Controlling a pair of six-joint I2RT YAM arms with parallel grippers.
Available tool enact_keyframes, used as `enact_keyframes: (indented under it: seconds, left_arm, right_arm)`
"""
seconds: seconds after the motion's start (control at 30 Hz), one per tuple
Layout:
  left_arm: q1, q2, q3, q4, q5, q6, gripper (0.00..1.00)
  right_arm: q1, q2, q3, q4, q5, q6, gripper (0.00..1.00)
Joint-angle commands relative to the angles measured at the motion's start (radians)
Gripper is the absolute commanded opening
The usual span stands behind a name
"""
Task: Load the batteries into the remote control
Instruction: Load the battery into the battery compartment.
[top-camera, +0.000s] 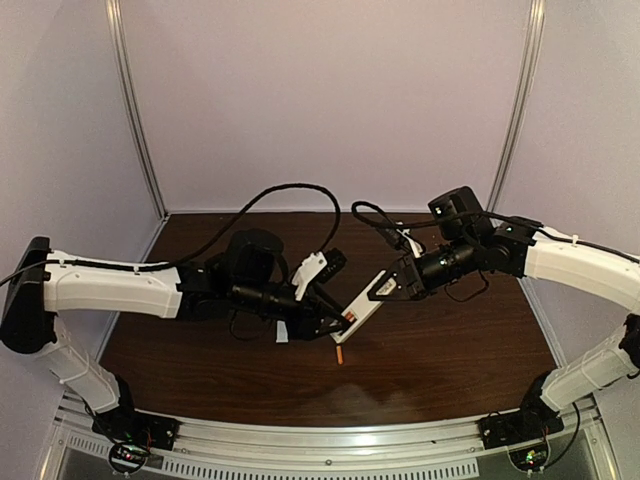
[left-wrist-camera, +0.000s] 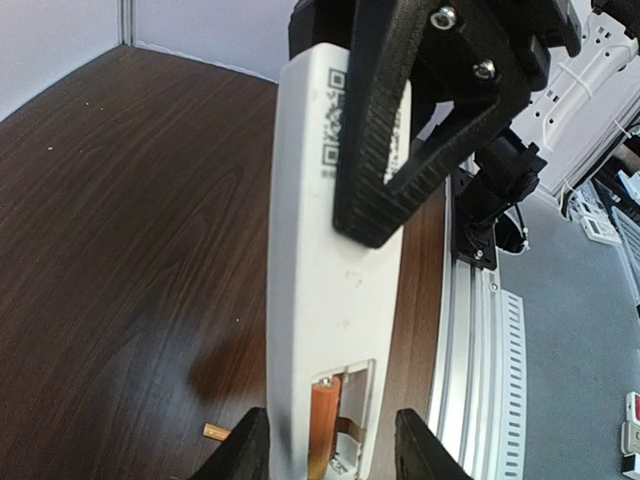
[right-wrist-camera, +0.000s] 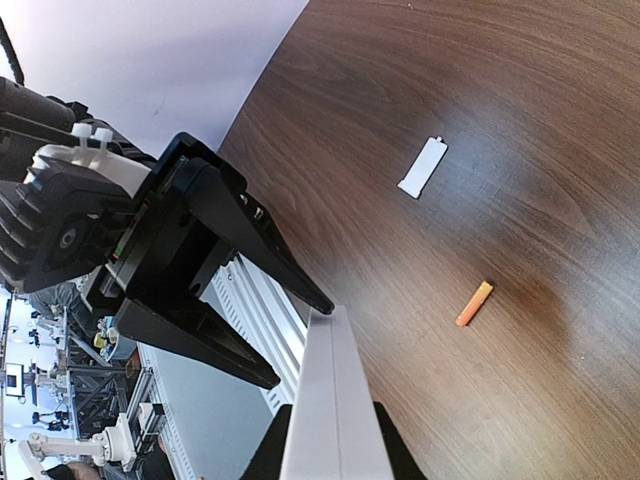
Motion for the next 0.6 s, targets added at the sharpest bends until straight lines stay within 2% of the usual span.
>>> enact_keyframes:
  seconds: [0.0, 0.37, 0.57]
  left_arm:
    - [0.002, 0.028, 0.037, 0.053, 0.023, -0.023, 0.44]
    - [0.020, 0.043, 0.038, 0.056, 0.016, -0.040, 0.26]
    - [0.020, 0.057, 0.044, 0.023, 0.002, -0.017, 0.22]
  right_arm:
    - [-0.002, -0.024, 0.024, 0.026, 0.003, 0.008, 0.00]
    - [-0.001, -0.034, 0.027, 0.018, -0.006, 0.003, 0.00]
    - [-0.001, -0.044, 0.028, 0.031, -0.020, 0.018, 0.00]
